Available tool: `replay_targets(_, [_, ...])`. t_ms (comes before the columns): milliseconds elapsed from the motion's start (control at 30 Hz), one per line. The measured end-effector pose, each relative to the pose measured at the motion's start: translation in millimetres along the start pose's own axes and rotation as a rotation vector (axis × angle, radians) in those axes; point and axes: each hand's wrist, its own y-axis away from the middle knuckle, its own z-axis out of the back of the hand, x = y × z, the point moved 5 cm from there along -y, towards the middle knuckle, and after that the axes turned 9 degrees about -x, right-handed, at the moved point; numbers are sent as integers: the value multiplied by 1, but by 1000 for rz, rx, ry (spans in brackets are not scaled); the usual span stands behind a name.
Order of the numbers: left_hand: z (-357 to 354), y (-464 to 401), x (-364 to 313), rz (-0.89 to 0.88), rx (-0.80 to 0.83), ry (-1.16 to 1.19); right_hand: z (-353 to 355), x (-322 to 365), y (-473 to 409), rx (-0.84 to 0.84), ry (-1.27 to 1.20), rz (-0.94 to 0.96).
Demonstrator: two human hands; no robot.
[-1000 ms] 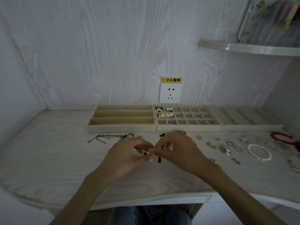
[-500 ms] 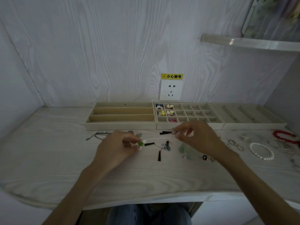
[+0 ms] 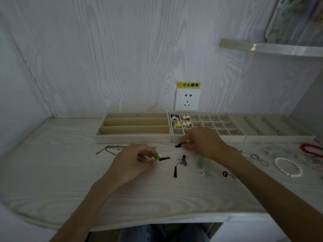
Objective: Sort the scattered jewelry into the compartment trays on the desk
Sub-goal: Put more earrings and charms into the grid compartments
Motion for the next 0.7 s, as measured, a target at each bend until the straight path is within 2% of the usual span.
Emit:
replay_targets(100, [-13,-3,-12,-34,28,-37,0,5,-3,42,53,52])
replay_targets(300, [-20,-14,-24,-72,27,-125,-11,3,-4,504,103,24])
replay_targets(400, [-15,-15,-23,-72,60,-136,-2,3,-3,597,31,44])
replay_targets(500, [-1,-20,-22,-67,59,-54,28,0,-8,456,-202,39])
replay_targets(600, [14,-30,-32,-58,51,89,54,0,-9,289,-549,-41])
replay_targets(700, [17,-45,-54,-15,132,334,66,1,-12,207,-777,-97])
